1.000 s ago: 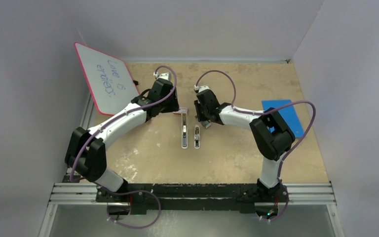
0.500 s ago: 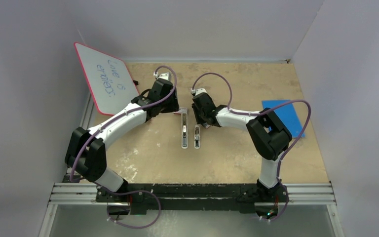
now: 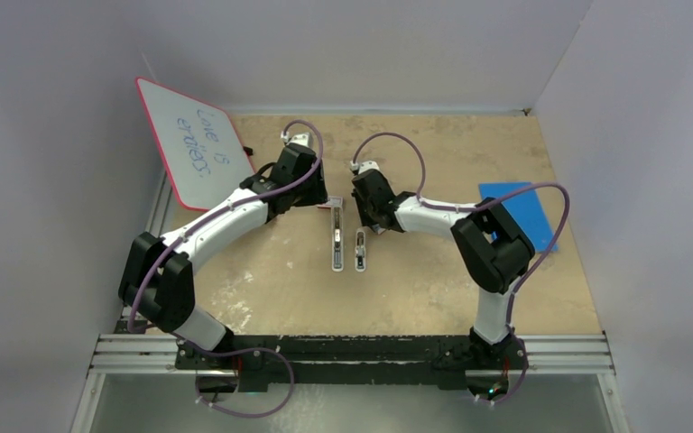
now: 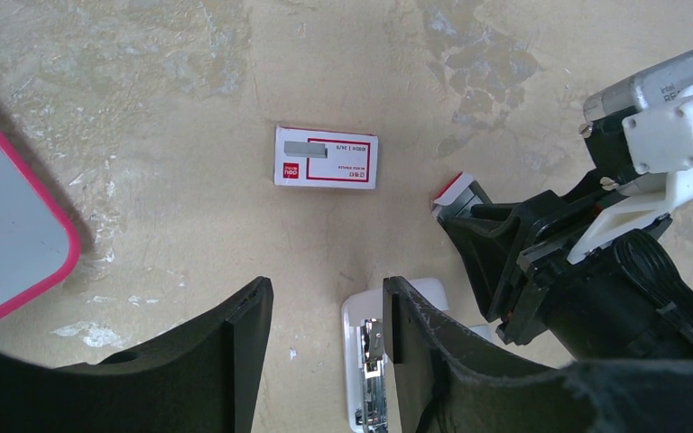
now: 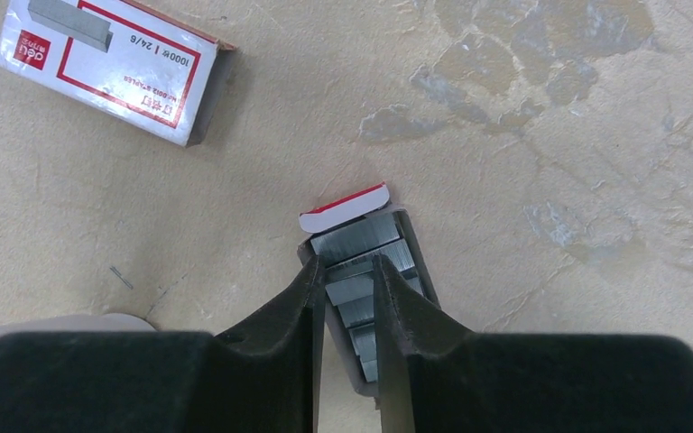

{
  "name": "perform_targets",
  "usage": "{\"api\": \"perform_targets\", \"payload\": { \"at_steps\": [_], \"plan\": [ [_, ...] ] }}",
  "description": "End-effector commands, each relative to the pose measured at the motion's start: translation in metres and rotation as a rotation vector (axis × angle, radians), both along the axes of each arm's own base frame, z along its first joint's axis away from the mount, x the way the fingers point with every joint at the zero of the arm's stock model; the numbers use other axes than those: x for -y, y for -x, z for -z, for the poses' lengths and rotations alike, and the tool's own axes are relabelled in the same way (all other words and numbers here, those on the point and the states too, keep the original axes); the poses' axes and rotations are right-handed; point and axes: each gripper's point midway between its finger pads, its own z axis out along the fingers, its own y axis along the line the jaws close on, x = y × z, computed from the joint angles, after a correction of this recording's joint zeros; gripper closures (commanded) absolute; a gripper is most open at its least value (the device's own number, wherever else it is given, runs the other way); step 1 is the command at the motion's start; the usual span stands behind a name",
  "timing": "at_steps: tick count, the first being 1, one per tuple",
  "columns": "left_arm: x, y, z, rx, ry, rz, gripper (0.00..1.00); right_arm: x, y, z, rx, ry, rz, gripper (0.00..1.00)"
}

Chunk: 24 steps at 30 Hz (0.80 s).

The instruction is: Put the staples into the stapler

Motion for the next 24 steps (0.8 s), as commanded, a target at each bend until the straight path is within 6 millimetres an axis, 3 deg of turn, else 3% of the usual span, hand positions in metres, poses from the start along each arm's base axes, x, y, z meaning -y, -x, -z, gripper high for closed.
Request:
{"api": "perform_targets", "payload": {
  "at_steps": [1, 9, 13, 24],
  "plan": [
    [-0.002, -0.003, -0.006, 0.023, -0.002, 0.009, 0.53, -0.005, -0.006, -0.039, 0.068, -0.068, 0.016, 0.80],
    [-0.001, -0.002, -0.011, 0.032, 0.007, 0.014, 0.53, -0.005, -0.002, -0.051, 0.077, -0.085, 0.011, 0.79],
    [-0.002, 0.001, -0.015, 0.036, 0.014, 0.011, 0.53, 0.004, 0.009, -0.058, 0.047, -0.079, 0.032, 0.79],
    [-0.010, 0.019, -0.038, 0.071, 0.060, 0.010, 0.52, 0.042, 0.081, -0.041, -0.166, -0.025, 0.040, 0.78]
  ]
}}
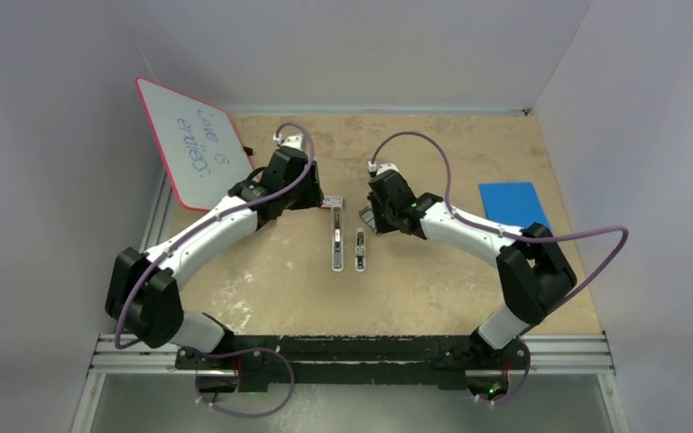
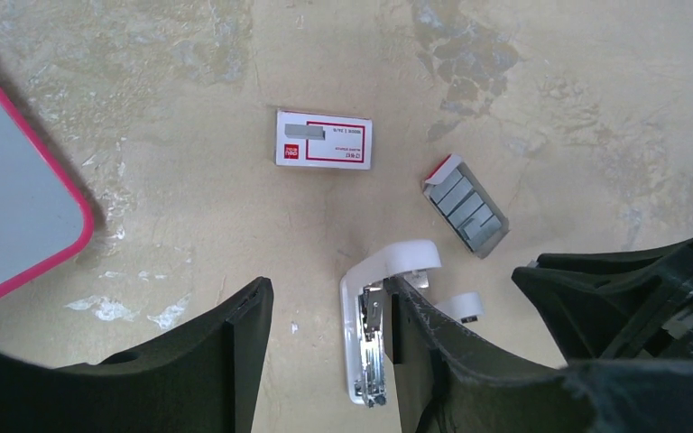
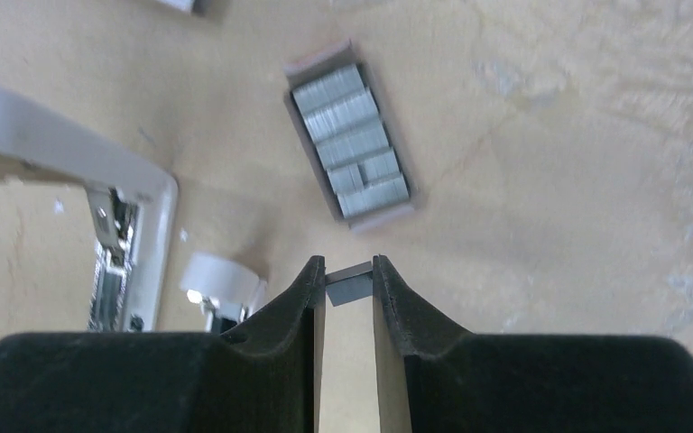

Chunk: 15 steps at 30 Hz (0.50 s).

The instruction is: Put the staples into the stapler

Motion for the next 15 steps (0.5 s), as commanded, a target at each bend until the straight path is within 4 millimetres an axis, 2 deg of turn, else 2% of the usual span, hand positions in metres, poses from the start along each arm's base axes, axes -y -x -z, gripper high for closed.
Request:
{"api": "perform_targets", "payload": {
  "at_steps": [1, 5, 9, 12, 15],
  "plan": [
    [-0.004, 0.006, -0.027, 0.065, 0.046, 0.001, 0.52, 0.015, 0.039, 0.013, -0.127, 0.016, 0.007, 0.78],
    [-0.008, 0.012, -0.036, 0.085, 0.064, 0.003, 0.52, 0.017, 0.055, 0.027, -0.186, 0.009, 0.045, 0.77],
    [-0.009, 0.016, -0.044, 0.106, 0.073, 0.014, 0.52, 0.018, 0.063, 0.046, -0.228, 0.051, 0.082, 0.77],
    [-0.011, 0.018, -0.046, 0.118, 0.074, 0.014, 0.52, 0.017, 0.064, 0.052, -0.233, 0.065, 0.085, 0.76],
    [-0.013, 0.020, -0.047, 0.122, 0.074, 0.016, 0.52, 0.023, 0.065, 0.056, -0.252, 0.099, 0.126, 0.70]
  ]
}}
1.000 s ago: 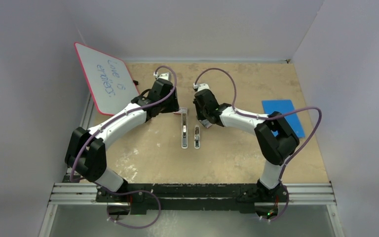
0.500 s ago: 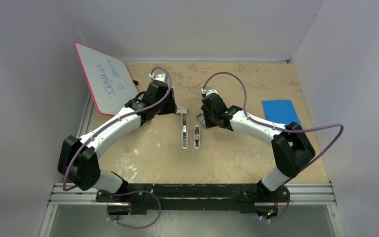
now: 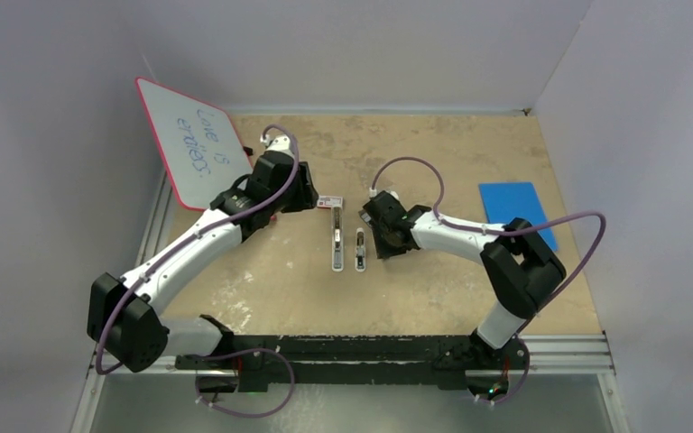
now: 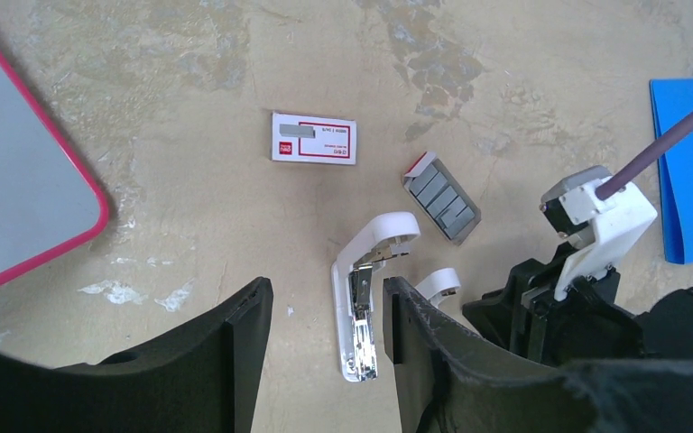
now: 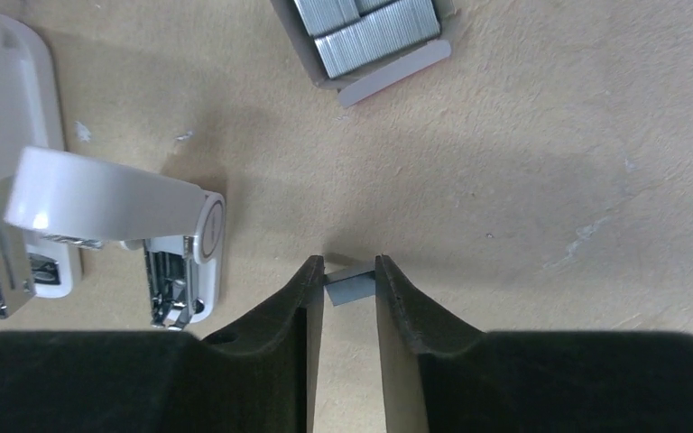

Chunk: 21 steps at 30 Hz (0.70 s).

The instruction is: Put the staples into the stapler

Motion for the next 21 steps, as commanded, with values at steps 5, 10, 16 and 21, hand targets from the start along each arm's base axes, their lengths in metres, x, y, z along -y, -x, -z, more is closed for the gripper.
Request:
{"api": "perform_targets", "payload": {
  "at_steps": [5, 10, 16, 21],
  "plan": [
    [-0.003, 0.002, -0.015, 0.058, 0.026, 0.011, 0.52, 0.009, -0.008, -0.007, 0.023, 0.048, 0.142, 0.57],
    [-0.003, 0.001, -0.014, 0.056, 0.022, 0.011, 0.51, 0.001, -0.019, -0.023, 0.088, -0.038, 0.241, 0.49],
    [-0.004, 0.001, -0.014, 0.061, 0.014, 0.013, 0.51, 0.021, -0.015, -0.002, 0.082, 0.063, 0.311, 0.52],
    [-0.008, 0.004, -0.016, 0.070, 0.008, 0.004, 0.51, 0.028, -0.010, -0.001, 0.070, 0.094, 0.289, 0.53]
  ]
}}
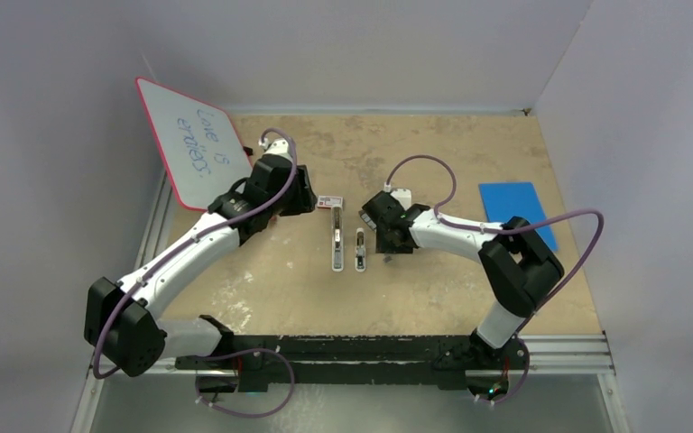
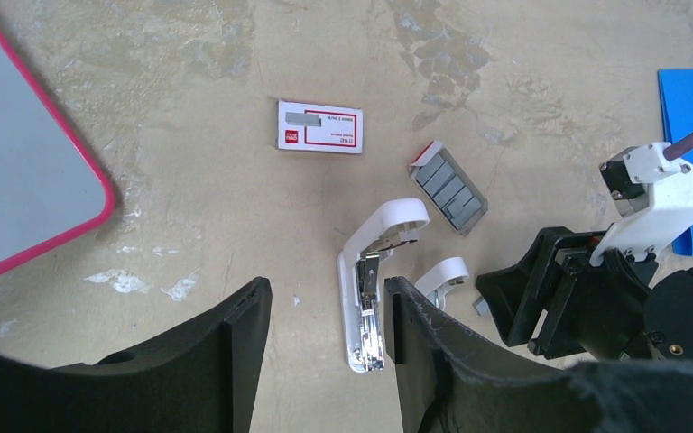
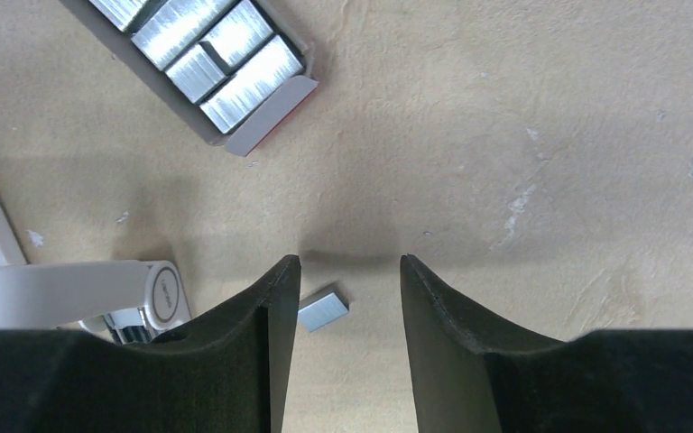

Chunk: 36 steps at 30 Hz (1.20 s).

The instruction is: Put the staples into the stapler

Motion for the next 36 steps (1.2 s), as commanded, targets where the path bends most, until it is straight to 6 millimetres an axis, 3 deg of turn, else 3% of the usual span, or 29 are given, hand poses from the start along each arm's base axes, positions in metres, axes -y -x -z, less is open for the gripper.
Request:
{"api": "perform_targets", "payload": {
  "at_steps": [1, 6, 12, 20, 28, 31, 36],
  "plan": [
    [-0.005, -0.003, -0.019, 0.074, 0.014, -0.001, 0.51, 0.009, 0.003, -0.001, 0.005, 0.044, 0.015, 0.53],
    [-0.004, -0.002, -0.017, 0.069, 0.011, 0.002, 0.51, 0.008, 0.018, 0.011, -0.052, 0.058, -0.041, 0.54],
    [-0.003, -0.002, -0.015, 0.061, 0.014, 0.004, 0.50, 0.020, 0.034, 0.009, -0.082, 0.066, -0.012, 0.55],
    [-0.003, -0.001, -0.014, 0.059, 0.015, 0.009, 0.50, 0.020, 0.048, 0.011, -0.115, 0.034, -0.021, 0.54],
    [-0.003, 0.001, -0.015, 0.059, 0.018, 0.014, 0.50, 0.005, 0.042, 0.009, -0.097, -0.029, -0.023, 0.49],
    [-0.004, 0.002, -0.015, 0.062, 0.016, 0.014, 0.50, 0.001, 0.049, 0.016, -0.114, -0.016, -0.039, 0.48],
    [-0.005, 0.002, -0.016, 0.067, 0.014, 0.010, 0.50, 0.011, 0.062, 0.024, -0.141, 0.045, -0.027, 0.51]
  ]
}}
